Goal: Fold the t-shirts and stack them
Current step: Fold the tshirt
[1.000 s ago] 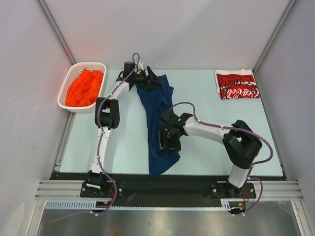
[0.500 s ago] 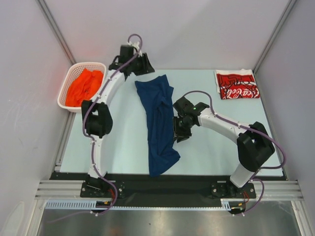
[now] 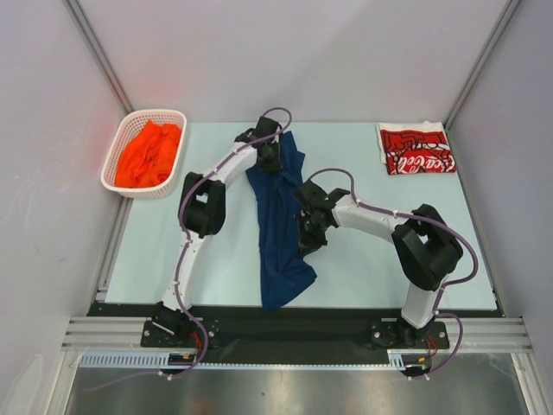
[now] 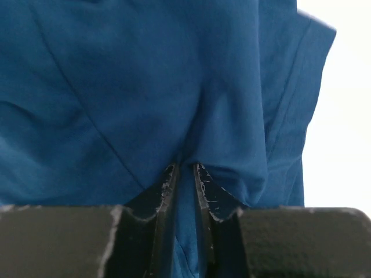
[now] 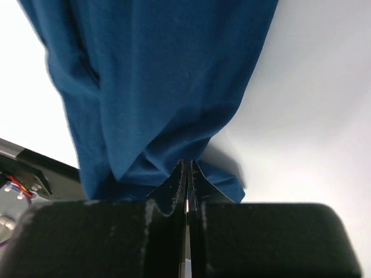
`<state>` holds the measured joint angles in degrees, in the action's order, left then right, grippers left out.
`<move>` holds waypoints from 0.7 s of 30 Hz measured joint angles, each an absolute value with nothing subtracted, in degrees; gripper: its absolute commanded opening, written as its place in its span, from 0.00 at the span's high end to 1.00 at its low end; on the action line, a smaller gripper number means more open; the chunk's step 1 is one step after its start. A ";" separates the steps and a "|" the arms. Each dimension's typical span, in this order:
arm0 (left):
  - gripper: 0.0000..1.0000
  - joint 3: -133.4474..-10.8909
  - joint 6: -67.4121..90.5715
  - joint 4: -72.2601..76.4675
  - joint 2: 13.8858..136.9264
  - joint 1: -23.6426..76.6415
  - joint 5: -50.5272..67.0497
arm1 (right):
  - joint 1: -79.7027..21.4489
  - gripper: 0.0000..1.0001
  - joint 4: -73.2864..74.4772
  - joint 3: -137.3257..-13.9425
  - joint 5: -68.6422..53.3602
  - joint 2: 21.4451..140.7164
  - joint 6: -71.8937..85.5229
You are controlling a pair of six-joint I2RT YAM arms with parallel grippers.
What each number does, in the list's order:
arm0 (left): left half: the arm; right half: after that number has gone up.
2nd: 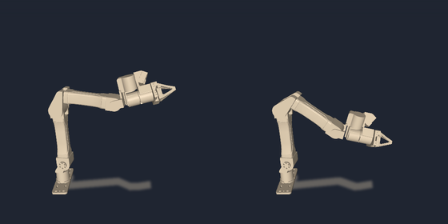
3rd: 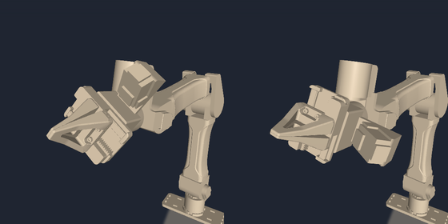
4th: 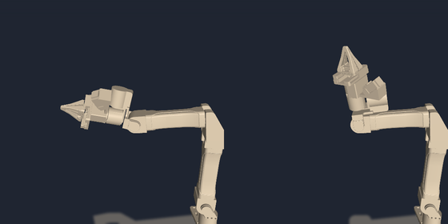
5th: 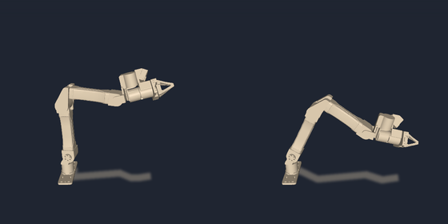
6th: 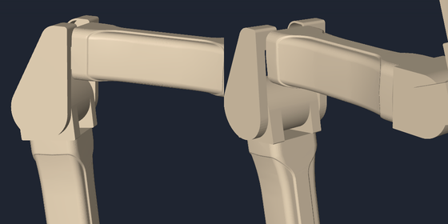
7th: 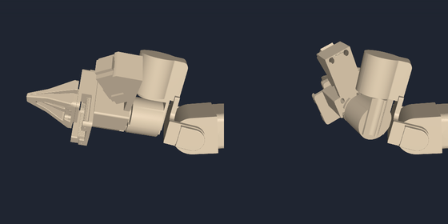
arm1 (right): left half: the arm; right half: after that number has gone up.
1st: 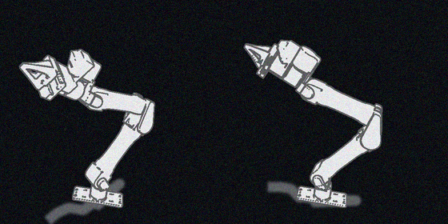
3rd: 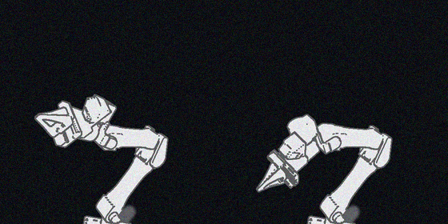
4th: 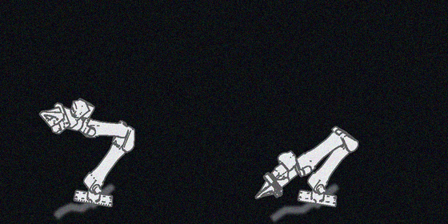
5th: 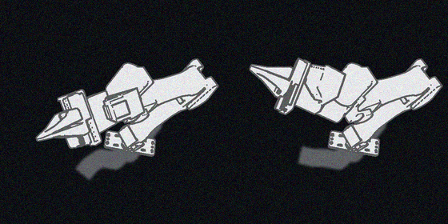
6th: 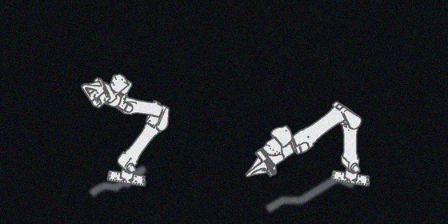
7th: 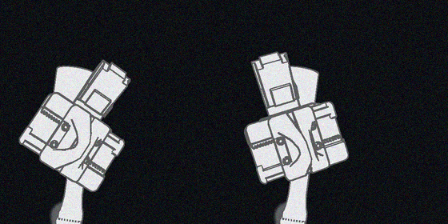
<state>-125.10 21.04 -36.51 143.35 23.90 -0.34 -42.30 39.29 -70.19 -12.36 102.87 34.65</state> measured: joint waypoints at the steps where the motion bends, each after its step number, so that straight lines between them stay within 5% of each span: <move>1: 0.77 -127.09 21.10 -37.78 144.20 23.73 -0.51 | -42.46 1.00 38.44 -69.19 -12.43 102.87 34.61; 15: 0.74 -138.26 22.46 -39.40 151.57 19.46 12.71 | -51.29 1.00 24.60 -53.25 -10.13 96.68 45.04; 21: 0.42 -138.21 20.53 -37.58 151.59 16.16 18.33 | -55.44 1.00 24.29 -53.43 -11.29 96.84 47.35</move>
